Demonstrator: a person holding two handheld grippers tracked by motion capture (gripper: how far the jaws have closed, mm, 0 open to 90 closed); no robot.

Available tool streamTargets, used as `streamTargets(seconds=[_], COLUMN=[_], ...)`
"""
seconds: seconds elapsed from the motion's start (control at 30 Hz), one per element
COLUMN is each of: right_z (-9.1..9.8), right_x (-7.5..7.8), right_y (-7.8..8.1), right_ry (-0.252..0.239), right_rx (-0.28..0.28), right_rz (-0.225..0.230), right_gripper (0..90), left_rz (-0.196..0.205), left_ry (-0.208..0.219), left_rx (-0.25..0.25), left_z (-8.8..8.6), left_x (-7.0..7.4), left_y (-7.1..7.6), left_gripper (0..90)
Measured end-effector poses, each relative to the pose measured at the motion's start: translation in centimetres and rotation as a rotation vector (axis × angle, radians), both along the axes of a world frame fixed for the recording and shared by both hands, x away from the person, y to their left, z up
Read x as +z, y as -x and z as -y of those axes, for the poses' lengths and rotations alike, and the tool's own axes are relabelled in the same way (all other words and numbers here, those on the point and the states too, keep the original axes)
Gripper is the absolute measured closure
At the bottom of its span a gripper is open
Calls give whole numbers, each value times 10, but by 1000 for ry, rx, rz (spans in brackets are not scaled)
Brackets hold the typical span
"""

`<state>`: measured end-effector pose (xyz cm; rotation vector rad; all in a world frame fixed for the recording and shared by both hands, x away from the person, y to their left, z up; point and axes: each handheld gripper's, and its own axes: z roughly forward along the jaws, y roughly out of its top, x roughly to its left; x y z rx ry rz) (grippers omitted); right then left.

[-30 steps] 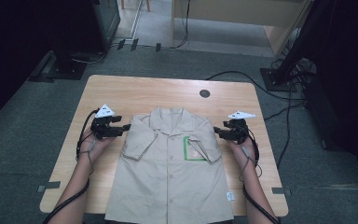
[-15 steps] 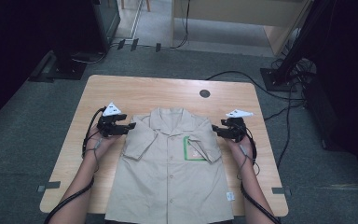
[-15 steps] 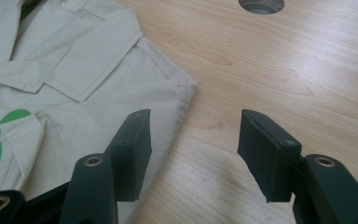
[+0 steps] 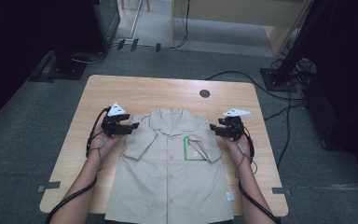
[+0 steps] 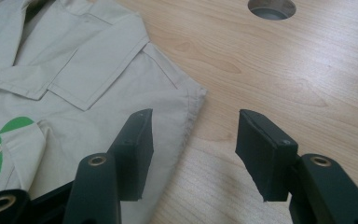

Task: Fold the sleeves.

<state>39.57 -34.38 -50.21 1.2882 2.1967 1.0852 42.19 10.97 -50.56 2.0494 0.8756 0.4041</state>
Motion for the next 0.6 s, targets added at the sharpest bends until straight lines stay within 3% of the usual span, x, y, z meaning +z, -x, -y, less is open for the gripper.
streamTargets(seconds=[0.37, 0.6], right_z=[-8, -16], right_x=[-2, -8], right_y=[-2, -6], right_ry=[-27, -18], right_rx=[7, 9], right_rz=[43, 49], right_gripper=[465, 483], left_rz=[9, 13], left_ry=[8, 22], left_rx=[9, 21], left_z=[2, 3], left_x=[-5, -8], left_y=[-1, -3], left_gripper=[383, 383])
